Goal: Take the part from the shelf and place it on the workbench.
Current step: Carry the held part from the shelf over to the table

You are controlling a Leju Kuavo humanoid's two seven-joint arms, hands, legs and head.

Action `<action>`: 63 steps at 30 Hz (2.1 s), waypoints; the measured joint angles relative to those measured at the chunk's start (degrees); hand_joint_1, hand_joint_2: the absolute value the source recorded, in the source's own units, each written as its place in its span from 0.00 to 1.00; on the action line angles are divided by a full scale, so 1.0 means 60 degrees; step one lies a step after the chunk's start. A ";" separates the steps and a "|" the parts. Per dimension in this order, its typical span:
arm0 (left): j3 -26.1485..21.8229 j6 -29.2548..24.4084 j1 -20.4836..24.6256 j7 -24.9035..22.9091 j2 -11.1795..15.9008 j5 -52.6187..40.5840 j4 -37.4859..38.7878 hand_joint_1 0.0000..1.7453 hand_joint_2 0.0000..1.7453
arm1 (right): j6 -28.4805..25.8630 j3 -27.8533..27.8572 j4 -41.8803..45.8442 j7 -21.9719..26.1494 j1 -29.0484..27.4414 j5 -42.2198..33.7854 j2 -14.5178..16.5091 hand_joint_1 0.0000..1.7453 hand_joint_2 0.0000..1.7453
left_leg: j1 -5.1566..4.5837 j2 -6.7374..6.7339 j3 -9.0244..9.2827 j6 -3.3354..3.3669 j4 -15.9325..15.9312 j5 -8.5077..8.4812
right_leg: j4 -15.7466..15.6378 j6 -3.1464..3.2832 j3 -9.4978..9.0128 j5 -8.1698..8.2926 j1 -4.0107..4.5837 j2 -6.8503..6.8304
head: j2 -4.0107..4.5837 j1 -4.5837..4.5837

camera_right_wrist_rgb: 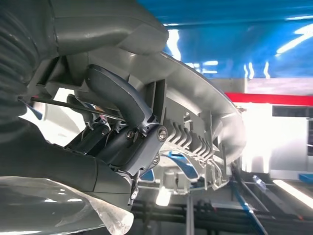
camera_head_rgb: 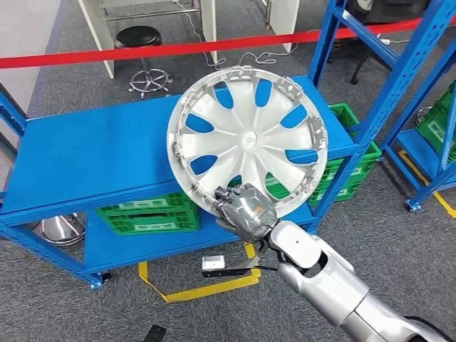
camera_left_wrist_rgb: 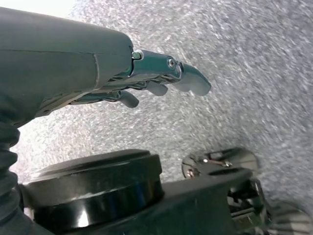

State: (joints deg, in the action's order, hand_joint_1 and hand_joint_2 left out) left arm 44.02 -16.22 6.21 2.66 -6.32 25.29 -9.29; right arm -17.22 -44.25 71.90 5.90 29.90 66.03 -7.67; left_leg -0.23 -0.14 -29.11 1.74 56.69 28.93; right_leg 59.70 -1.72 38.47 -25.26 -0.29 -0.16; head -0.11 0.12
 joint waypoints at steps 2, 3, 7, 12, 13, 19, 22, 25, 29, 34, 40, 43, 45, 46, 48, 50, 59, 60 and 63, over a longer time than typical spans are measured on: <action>0.0000 0.0002 0.0022 -0.0026 -0.0006 -0.0005 0.0000 0.00 1.00 | -0.0012 -0.0001 -0.0004 0.0046 0.0018 0.0000 -0.0056 1.00 1.00 | 0.0011 -0.0022 -0.0237 0.0103 -0.0013 -0.0213 | 0.0871 -0.0074 0.0292 -0.0866 -0.0012 0.0010 | 0.0001 0.0029; 0.0000 0.0003 0.0030 -0.0028 -0.0007 -0.0006 0.0000 0.00 1.00 | -0.0012 -0.0003 -0.0007 0.0060 0.0023 0.0000 -0.0075 1.00 1.00 | 0.0008 -0.0024 -0.0390 0.0120 -0.0004 -0.0329 | 0.1529 -0.0108 0.0439 -0.1273 -0.0016 0.0011 | 0.0001 0.0040; 0.0002 0.0004 0.0036 -0.0029 -0.0007 -0.0007 0.0000 0.00 1.00 | -0.0016 -0.0005 -0.0029 0.0064 0.0031 -0.0010 -0.0112 1.00 1.00 | 0.0005 -0.0027 -0.0999 0.0069 0.0035 -0.0774 | 0.2275 -0.0169 0.0026 -0.0977 -0.0045 0.0008 | 0.0001 0.0038; 0.0013 -0.0029 0.0063 -0.0109 -0.0012 -0.0022 0.0000 0.00 1.00 | -0.0082 0.0012 -0.0024 0.0056 0.0102 -0.0156 -0.0137 1.00 1.00 | -0.0040 -0.0019 -0.1397 -0.0165 0.0185 -0.1125 | -0.0574 -0.0028 -0.1975 -0.1180 -0.0028 0.0026 | 0.0001 0.0047; 0.0016 -0.0031 0.0065 -0.0146 -0.0011 -0.0028 0.0000 0.00 1.00 | -0.0097 0.0015 -0.0025 0.0054 0.0106 -0.0173 -0.0146 1.00 1.00 | -0.0035 -0.0018 -0.1428 -0.0217 0.0191 -0.1183 | -0.0636 0.0052 -0.1933 -0.1203 -0.0036 0.0025 | 0.0001 0.0045; 0.0035 -0.0039 0.0058 -0.0221 -0.0006 -0.0110 0.0000 0.00 1.00 | -0.0121 0.0013 -0.0027 0.0042 0.0032 -0.0240 -0.0164 1.00 1.00 | 0.0039 -0.0001 -0.2108 -0.0490 0.2459 0.0458 | -0.0588 0.0363 -0.1622 -0.0814 -0.0046 -0.0010 | 0.0001 -0.0016; 0.0069 -0.0044 0.0055 -0.0221 -0.0005 -0.0195 0.0000 0.00 1.00 | -0.0160 0.0005 -0.0016 0.0000 -0.0161 -0.0189 -0.0165 1.00 1.00 | 0.0041 0.0002 -0.1687 -0.0448 0.2407 0.0187 | -0.0475 0.0349 -0.1447 -0.0757 -0.0017 -0.0013 | 0.0001 -0.0017; 0.0137 -0.0059 0.0046 -0.0219 0.0021 -0.0256 0.0000 0.00 1.00 | -0.0198 -0.0003 0.0053 -0.0110 -0.0356 -0.0029 -0.0172 1.00 1.00 | 0.0006 0.0030 -0.0686 -0.0263 0.0709 -0.0310 | -0.0385 0.0297 -0.1354 -0.0747 0.0030 -0.0012 | 0.0001 -0.0011; 0.0214 -0.0067 0.0044 -0.0211 0.0057 -0.0280 0.0000 0.00 1.00 | -0.0241 -0.0011 0.0147 -0.0151 -0.0500 0.0067 -0.0201 1.00 1.00 | -0.0006 0.0038 -0.0553 -0.0142 0.0235 -0.0308 | -0.0359 0.0102 -0.1208 -0.0700 0.0029 -0.0001 | 0.0001 -0.0007; 0.0269 -0.0090 0.0059 -0.0109 0.0077 -0.0281 0.0001 0.00 1.00 | -0.0284 -0.0026 0.0238 -0.0159 -0.0597 0.0203 -0.0249 1.00 1.00 | 0.0069 0.0134 -0.0665 0.0052 0.0088 -0.0452 | 0.1869 -0.0079 -0.0116 -0.1880 -0.0005 0.0010 | 0.0001 0.0029; 0.0270 -0.0099 0.0068 -0.0023 0.0148 -0.0230 0.0000 0.00 1.00 | -0.0307 -0.0109 0.0380 -0.0150 -0.0762 0.0236 -0.0255 1.00 1.00 | 0.0064 0.0594 -0.0835 -0.0083 0.0249 -0.0532 | 0.0152 -0.0124 -0.1029 -0.0790 -0.0166 0.0600 | 0.0001 0.0022; 0.0270 -0.0088 0.0031 0.0015 0.0189 -0.0212 0.0002 0.00 1.00 | -0.0387 -0.0138 0.0461 -0.0150 -0.0902 0.0260 -0.0260 1.00 1.00 | 0.0091 0.0889 -0.1075 -0.0284 0.0337 -0.0652 | -0.0216 -0.0025 -0.1192 -0.0801 -0.0174 0.0755 | 0.0001 0.0009; 0.0272 -0.0068 -0.0052 0.0034 0.0235 -0.0203 0.0011 0.00 1.00 | -0.0421 -0.0187 0.0480 -0.0157 -0.0991 0.0282 -0.0249 1.00 1.00 | 0.0101 0.0892 -0.1155 -0.0397 0.0387 -0.0633 | -0.0220 0.0093 -0.1171 -0.0741 -0.0191 0.0537 | 0.0001 -0.0009; 0.0273 -0.0058 -0.0072 0.0039 0.0257 -0.0199 0.0015 0.00 1.00 | -0.0432 -0.0214 0.0483 -0.0163 -0.1014 0.0290 -0.0244 1.00 1.00 | 0.0094 0.0745 -0.1246 -0.0449 0.0592 -0.0478 | -0.0239 0.0150 -0.1168 -0.0712 -0.0207 0.0405 | 0.0001 -0.0048; 0.0273 -0.0052 -0.0069 0.0048 0.0281 -0.0188 0.0018 0.00 1.00 | -0.0441 -0.0246 0.0481 -0.0177 -0.1063 0.0306 -0.0241 1.00 1.00 | 0.0088 0.0332 -0.1623 -0.0538 0.1557 0.0115 | -0.0251 0.0214 -0.1148 -0.0687 -0.0193 0.0124 | 0.0001 -0.0120; 0.0271 -0.0048 -0.0061 0.0063 0.0300 -0.0183 0.0018 0.00 1.00 | -0.0454 -0.0267 0.0479 -0.0181 -0.1136 0.0326 -0.0241 1.00 1.00 | 0.0104 0.0154 -0.2017 -0.0583 0.2693 0.0617 | -0.0248 0.0237 -0.1123 -0.0683 -0.0161 -0.0171 | 0.0001 -0.0136; 0.0273 -0.0047 -0.0168 0.0074 0.0330 -0.0195 0.0018 0.00 1.00 | -0.0493 -0.0339 0.0484 -0.0196 -0.1176 0.0339 -0.0236 1.00 1.00 | -0.0083 -0.0492 -0.0776 -0.0190 0.0324 -0.0317 | -0.0214 0.0088 -0.1076 -0.0719 -0.0008 -0.1095 | 0.0001 -0.0134; 0.0273 -0.0051 -0.0191 0.0074 0.0335 -0.0193 0.0018 0.00 1.00 | -0.0497 -0.0342 0.0484 -0.0194 -0.1176 0.0338 -0.0233 1.00 1.00 | -0.0061 -0.0386 -0.0787 -0.0130 0.0296 -0.0350 | -0.0163 0.0040 -0.1044 -0.0793 -0.0025 -0.0982 | 0.0001 -0.0131; 0.0273 -0.0078 -0.0176 0.0069 0.0354 -0.0161 0.0018 0.00 1.00 | -0.0500 -0.0345 0.0481 -0.0183 -0.1181 0.0335 -0.0230 1.00 1.00 | -0.0009 -0.0074 -0.0831 0.0031 0.0242 -0.0448 | 0.0982 -0.0036 -0.0509 -0.1491 -0.0071 -0.0218 | 0.0001 -0.0111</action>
State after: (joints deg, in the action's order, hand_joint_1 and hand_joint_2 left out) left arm 45.66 -16.69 5.15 3.08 -4.19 24.32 -9.18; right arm -20.22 -46.33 74.78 4.80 22.82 68.04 -9.05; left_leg -0.28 -0.58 -34.10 1.92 58.14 26.24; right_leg 65.59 -1.93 35.42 -34.21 -0.71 -1.46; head -0.11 -0.55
